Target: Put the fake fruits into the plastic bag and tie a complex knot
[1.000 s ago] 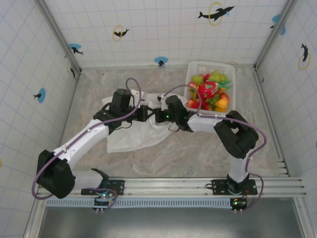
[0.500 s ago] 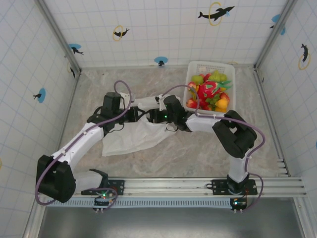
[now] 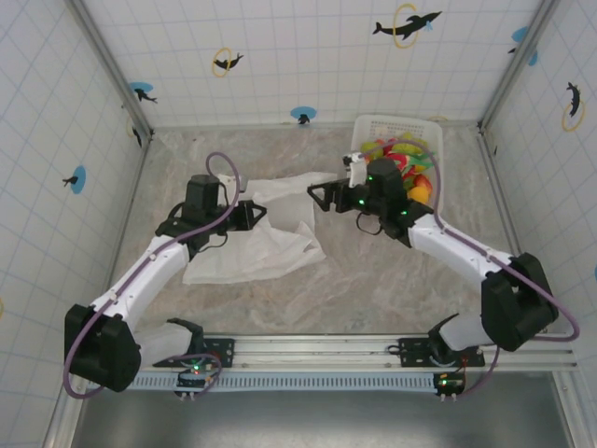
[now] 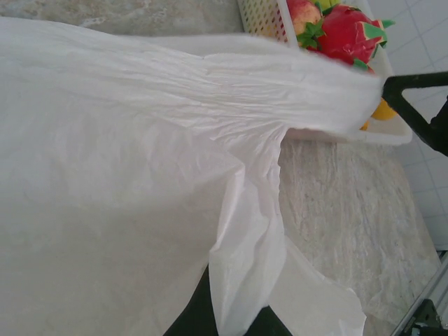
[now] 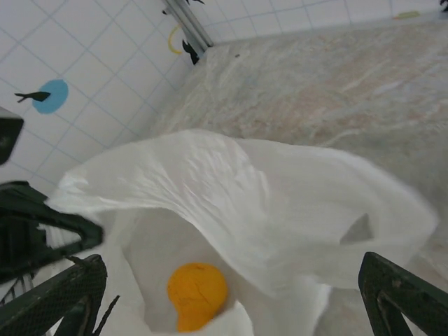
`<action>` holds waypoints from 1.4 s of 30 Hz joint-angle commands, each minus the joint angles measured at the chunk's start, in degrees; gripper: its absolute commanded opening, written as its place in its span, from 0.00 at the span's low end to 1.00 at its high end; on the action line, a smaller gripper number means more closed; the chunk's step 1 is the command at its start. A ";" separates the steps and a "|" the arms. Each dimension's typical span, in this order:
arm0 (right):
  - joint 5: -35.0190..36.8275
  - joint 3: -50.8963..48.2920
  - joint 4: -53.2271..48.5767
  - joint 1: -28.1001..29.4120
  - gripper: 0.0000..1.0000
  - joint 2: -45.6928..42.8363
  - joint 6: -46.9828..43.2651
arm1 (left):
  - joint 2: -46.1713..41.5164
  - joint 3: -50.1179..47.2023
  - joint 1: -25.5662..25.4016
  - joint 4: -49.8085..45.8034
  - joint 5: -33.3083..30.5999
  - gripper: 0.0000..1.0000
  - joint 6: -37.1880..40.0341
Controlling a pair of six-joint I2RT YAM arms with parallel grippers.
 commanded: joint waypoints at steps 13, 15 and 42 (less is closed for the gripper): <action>-17.92 -19.79 29.03 2.30 0.98 6.83 0.98 | -0.30 0.43 0.39 -2.20 0.51 0.00 1.38; -19.49 -19.22 32.50 3.69 0.97 9.80 2.31 | -0.20 0.54 0.39 -2.29 0.60 0.00 1.44; -8.41 4.75 -21.51 7.63 0.00 -6.95 -20.71 | 3.86 12.25 1.14 -2.57 2.26 0.00 0.36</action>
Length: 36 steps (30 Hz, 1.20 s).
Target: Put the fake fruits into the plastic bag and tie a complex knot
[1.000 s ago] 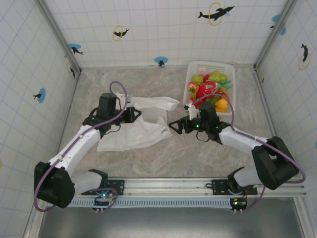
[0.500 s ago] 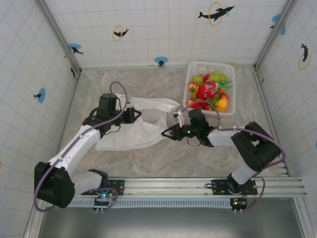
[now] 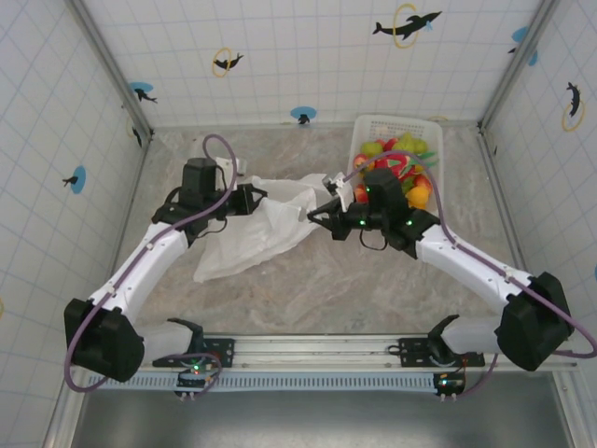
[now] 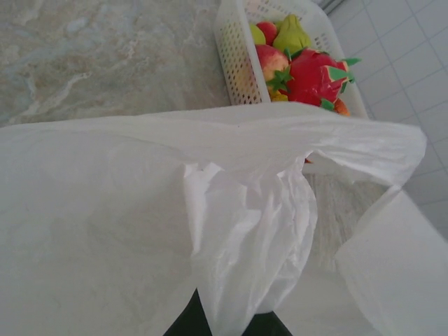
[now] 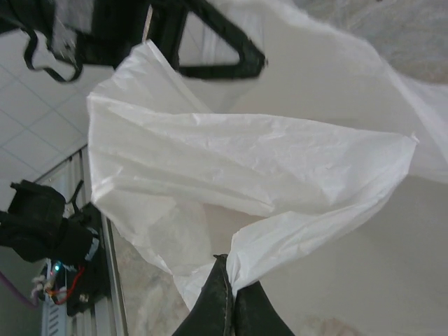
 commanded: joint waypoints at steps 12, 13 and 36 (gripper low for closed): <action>-3.58 -5.75 -8.52 -0.23 0.29 -6.19 -4.11 | -0.55 -1.08 0.52 0.08 3.94 0.00 3.16; -5.27 -6.62 -8.08 -0.22 0.34 -6.97 -4.02 | -0.69 -1.52 0.52 0.13 3.78 0.00 3.13; 33.70 9.06 -34.69 -27.93 0.78 -6.03 1.80 | 0.27 -2.46 -0.88 1.83 6.63 0.00 2.13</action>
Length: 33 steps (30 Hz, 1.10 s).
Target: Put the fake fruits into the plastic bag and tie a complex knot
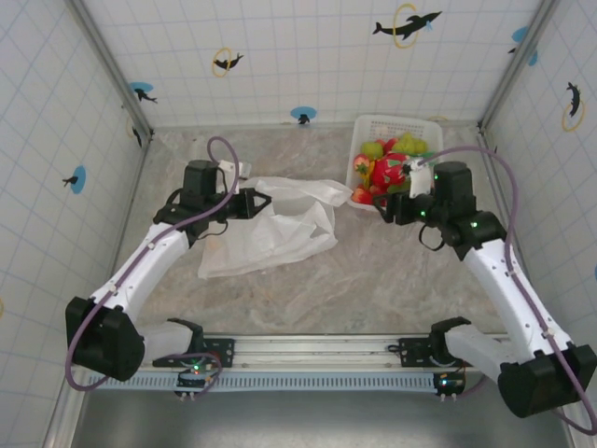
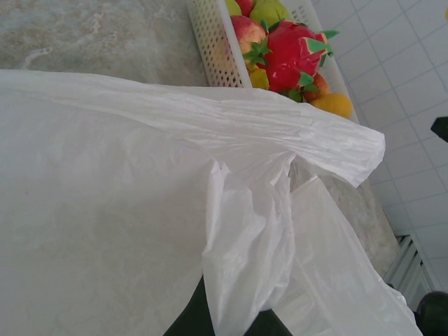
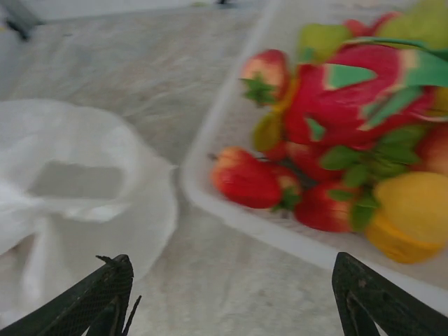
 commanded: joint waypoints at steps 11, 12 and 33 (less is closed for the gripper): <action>13.74 7.97 -2.43 -6.10 0.85 21.31 0.34 | 0.30 0.14 -1.34 1.74 0.99 0.00 0.83; 13.31 8.24 -1.85 -6.31 0.85 22.55 0.42 | 0.30 0.20 -1.33 1.72 0.99 0.00 0.83; 10.75 11.90 1.75 -7.77 0.62 33.22 -0.36 | 0.48 0.65 -1.52 1.11 0.45 0.00 1.02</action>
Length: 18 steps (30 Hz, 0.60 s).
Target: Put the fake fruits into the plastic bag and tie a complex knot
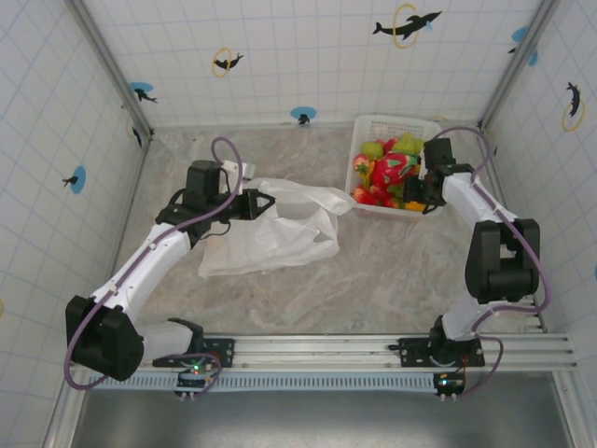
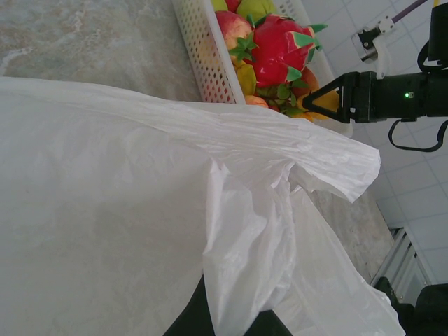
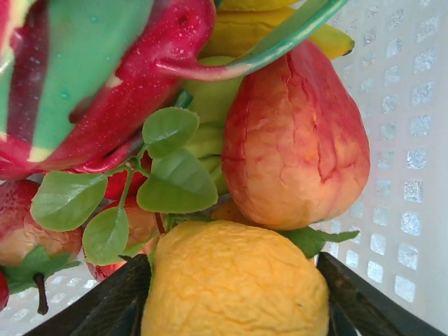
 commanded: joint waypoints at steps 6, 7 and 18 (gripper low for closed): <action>1.15 1.73 -0.35 -0.26 0.52 -3.15 -0.19 | 0.10 0.65 -0.40 0.23 0.09 0.00 1.06; 1.38 1.35 -0.39 -0.23 0.52 -4.31 -0.11 | 0.13 0.77 -0.43 0.20 0.11 0.00 1.11; 0.74 -0.77 -1.79 -0.31 0.51 -16.16 1.50 | 0.19 0.72 -0.49 0.19 0.12 0.00 1.27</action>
